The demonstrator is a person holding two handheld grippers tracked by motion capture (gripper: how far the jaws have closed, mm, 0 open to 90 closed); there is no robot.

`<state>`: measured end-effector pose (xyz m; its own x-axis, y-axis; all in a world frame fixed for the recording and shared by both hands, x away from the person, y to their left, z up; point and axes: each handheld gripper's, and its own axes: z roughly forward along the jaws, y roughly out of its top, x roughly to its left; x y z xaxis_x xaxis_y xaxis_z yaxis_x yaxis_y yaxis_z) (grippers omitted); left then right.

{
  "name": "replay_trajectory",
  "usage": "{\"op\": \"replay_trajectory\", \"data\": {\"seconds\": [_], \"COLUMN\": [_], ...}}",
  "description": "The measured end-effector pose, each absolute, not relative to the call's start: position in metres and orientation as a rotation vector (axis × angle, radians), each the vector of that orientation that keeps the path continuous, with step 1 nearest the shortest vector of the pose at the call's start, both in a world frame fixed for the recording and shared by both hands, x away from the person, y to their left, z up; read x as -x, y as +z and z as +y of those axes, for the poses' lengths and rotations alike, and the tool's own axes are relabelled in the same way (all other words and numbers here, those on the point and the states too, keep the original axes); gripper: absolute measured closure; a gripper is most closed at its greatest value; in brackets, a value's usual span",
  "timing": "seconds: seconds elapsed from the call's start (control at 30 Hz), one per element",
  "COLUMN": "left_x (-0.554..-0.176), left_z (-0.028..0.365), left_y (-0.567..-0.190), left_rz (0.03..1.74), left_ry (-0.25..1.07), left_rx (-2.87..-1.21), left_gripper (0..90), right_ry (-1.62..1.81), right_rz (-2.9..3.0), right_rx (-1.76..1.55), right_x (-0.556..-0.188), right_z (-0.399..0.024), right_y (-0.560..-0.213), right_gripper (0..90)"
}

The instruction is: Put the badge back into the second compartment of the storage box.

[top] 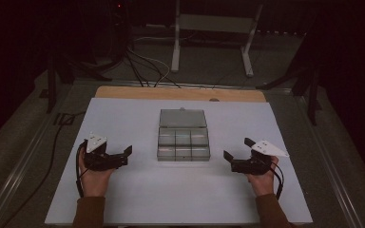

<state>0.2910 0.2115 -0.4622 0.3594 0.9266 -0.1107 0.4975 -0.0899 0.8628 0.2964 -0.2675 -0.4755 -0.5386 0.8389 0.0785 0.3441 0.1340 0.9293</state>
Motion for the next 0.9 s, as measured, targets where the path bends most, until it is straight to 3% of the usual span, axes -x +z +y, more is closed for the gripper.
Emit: {"op": "replay_trajectory", "data": {"seconds": [0.57, 0.9], "left_x": [-0.281, -0.274], "left_z": [0.230, 0.240], "left_y": [-0.472, -0.486], "left_rz": [1.303, 1.293], "left_ry": [0.600, 0.554], "left_rx": [-1.799, -1.825], "left_gripper": [2.2, 7.4], "right_ry": [1.435, 1.443], "right_rz": [1.880, 1.873], "right_rx": [-1.164, -1.171], "right_x": [-0.287, -0.285], "right_z": [-0.282, -0.284], "right_y": [-0.470, -0.469], "right_gripper": [0.0, 0.0]}}
